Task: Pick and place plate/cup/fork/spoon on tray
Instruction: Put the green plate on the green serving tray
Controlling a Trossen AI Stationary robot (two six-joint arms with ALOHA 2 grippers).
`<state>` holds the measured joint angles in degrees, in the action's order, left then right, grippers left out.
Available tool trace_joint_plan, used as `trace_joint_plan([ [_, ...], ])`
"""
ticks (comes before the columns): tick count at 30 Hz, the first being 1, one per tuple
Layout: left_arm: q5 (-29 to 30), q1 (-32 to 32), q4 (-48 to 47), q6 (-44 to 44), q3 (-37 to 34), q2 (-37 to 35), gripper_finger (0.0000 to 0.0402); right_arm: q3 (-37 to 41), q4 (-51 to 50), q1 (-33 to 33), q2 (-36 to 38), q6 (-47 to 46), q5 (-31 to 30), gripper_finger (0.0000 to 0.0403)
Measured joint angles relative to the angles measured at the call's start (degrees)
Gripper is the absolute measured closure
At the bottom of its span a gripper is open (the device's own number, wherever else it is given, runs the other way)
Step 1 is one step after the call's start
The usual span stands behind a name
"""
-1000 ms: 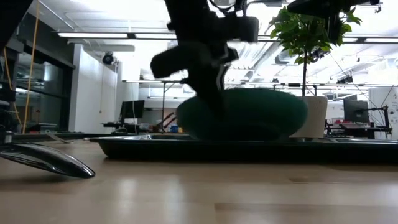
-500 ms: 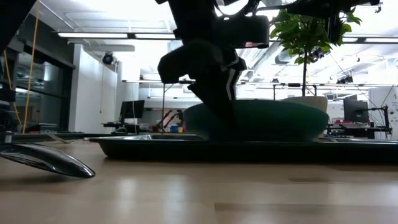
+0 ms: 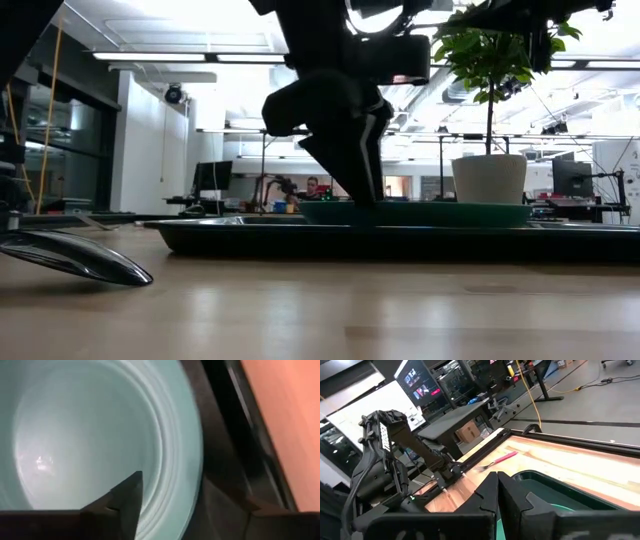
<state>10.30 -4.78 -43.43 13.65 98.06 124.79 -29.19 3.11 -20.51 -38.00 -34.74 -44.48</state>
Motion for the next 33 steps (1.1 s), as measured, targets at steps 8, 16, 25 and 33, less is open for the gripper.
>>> trace_joint_plan([
  [8, -2.3, 2.7, -6.4, -2.9, 0.0, -6.2, 0.017, 0.0, 0.4, 0.0, 0.0, -1.4, -0.8, 0.0403],
  [16, -4.7, 6.7, -11.4, -13.7, -0.6, -18.8, 0.0174, 0.0, 5.5, 0.0, 0.0, -2.5, -1.2, 0.0403],
  [25, -7.8, 12.0, 13.8, -27.4, -19.9, -44.6, 0.0174, 0.0, 6.4, 0.0, -1.0, -2.5, -1.4, 0.0402],
  [33, -7.3, 12.2, 43.7, -32.1, -44.1, -66.1, 0.0174, 0.0, 9.4, 0.0, -3.7, -2.5, 0.1, 0.0402],
])
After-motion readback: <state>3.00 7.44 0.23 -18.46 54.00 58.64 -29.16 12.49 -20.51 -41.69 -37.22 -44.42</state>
